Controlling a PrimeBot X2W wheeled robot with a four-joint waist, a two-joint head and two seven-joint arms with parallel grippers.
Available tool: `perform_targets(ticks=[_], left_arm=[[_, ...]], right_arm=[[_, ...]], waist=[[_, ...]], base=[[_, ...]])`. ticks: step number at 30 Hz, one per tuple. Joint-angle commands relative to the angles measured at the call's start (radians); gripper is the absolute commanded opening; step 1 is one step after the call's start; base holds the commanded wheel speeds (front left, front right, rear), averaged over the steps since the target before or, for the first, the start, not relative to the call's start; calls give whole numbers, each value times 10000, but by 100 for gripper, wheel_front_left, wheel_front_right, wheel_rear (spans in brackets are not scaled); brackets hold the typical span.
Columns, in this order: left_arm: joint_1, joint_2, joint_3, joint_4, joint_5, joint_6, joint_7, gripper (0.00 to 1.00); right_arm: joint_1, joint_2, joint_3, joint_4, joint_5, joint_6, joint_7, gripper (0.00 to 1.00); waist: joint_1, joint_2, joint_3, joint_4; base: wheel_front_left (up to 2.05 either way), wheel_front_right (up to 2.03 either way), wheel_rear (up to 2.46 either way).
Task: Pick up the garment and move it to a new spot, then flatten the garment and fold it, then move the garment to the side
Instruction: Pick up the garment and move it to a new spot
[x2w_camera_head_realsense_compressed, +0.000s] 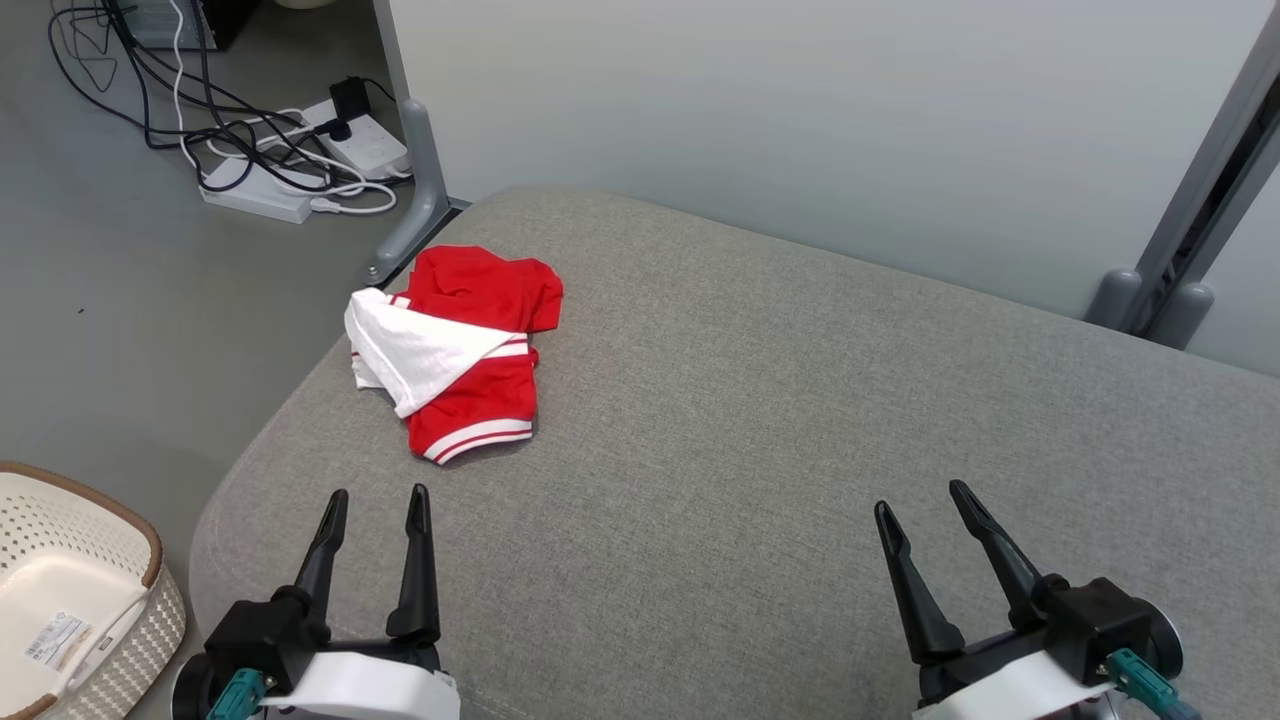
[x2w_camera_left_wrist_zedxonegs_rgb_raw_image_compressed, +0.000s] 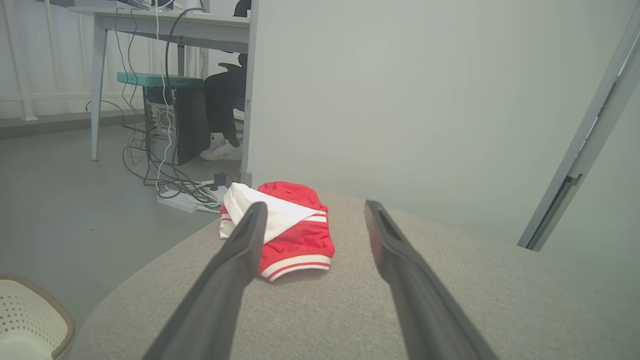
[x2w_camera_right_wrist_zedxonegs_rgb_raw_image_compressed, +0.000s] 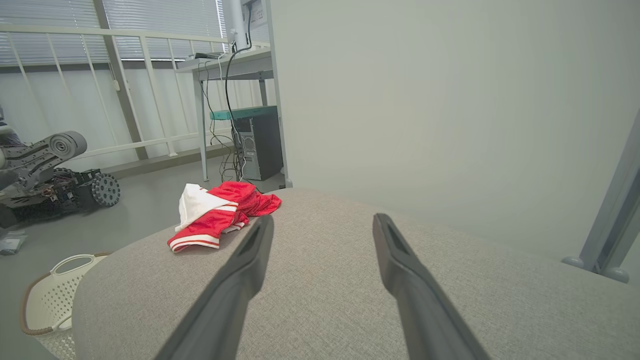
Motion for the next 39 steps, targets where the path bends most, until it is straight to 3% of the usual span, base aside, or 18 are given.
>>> perform_targets(ticks=[1, 12, 19, 23, 24, 27, 36, 37, 39], left_arm=[[8, 36, 63, -50, -16, 40, -12, 100], [-265, 39, 167, 444, -116, -164, -13, 100], [-1421, 86, 715, 1651, -101, -554, -13, 100], [-3621, 754, 952, 3580, -377, -1016, 691, 100], [-5251, 1334, 1063, 4862, -689, -1304, 1760, 100], [-6485, 1776, 837, 6044, -590, -1478, 2557, 100], [-7831, 2256, 546, 8008, -375, -1316, 3297, 100], [-8181, 2212, 572, 8822, -527, -1292, 3365, 0], [-8292, 2176, 570, 9161, -615, -1373, 3289, 0]], right_arm=[[-123, -52, 24, 49, 34, -7, -35, 100], [-1, -50, 2, -4, -101, -7, -35, 100], [-524, -146, 128, -284, -685, -7, 16, 100], [-1171, -486, 343, -1009, -942, -7, 511, 100], [-1487, -684, 534, -1535, -1090, -7, 876, 100], [-1698, -809, 584, -1906, -1166, -7, 1102, 100], [-1953, -873, 592, -2093, -1222, -7, 1207, 100], [-1995, -860, 560, -2029, -1241, -7, 1132, 100], [-2010, -854, 542, -1969, -1255, -7, 1100, 100]], waist=[[0, 0, 14, 7], [0, 0, 165, -75], [0, 0, 1337, -617], [0, 0, 2583, -1152], [0, 0, 3297, -1527], [0, 0, 3857, -1826], [0, 0, 4380, -2179], [0, 0, 4457, -2263], [0, 0, 4455, -2270]], base=[[0, 0, 0], [0, 0, 0], [0, 0, 0], [0, 0, 0], [0, 0, 0], [0, 0, 0], [0, 0, 0], [0, 0, 0], [0, 0, 0]])
